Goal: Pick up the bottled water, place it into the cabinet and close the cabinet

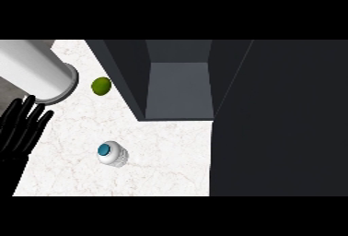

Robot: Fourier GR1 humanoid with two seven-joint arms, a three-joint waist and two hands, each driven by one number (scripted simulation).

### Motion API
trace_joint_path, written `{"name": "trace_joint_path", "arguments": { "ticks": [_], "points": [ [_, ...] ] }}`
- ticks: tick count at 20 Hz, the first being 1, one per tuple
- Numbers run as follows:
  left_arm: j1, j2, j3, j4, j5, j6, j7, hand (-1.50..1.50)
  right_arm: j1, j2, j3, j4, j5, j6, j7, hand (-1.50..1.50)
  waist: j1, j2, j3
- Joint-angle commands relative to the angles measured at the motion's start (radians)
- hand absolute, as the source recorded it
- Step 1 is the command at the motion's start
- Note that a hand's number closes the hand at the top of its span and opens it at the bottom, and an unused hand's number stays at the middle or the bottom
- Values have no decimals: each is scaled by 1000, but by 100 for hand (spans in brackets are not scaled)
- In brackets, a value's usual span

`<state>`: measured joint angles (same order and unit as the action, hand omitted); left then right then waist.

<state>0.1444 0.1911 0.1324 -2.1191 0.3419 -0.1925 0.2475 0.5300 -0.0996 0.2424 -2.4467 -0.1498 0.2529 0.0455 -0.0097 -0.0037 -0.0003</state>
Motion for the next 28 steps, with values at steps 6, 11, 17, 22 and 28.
{"name": "trace_joint_path", "arguments": {
  "ticks": [6, 11, 17, 22, 28],
  "points": [
    [9, -15, 5, 218, -63, -52, -92, -150, 209, -40, 37, -206, 8, 39, -38, -150, -12, 0, 0],
    [35, -10, 20, 389, -77, -125, -192, -150, 273, -42, 54, -184, 31, 46, -112, -150, -11, 0, -1],
    [-60, -70, -13, 647, -114, -126, -274, -150, 336, -72, 74, -242, 35, 61, -129, -150, -17, 2, -1],
    [-153, -62, 10, 881, -187, -133, -432, -150, 336, -66, 103, -223, 87, 46, -154, -150, -12, 4, -2],
    [-194, -54, 16, 1155, -223, -217, -641, -150, 442, -64, 188, -181, 157, 57, -276, -150, -24, 2, -3]
  ]
}}
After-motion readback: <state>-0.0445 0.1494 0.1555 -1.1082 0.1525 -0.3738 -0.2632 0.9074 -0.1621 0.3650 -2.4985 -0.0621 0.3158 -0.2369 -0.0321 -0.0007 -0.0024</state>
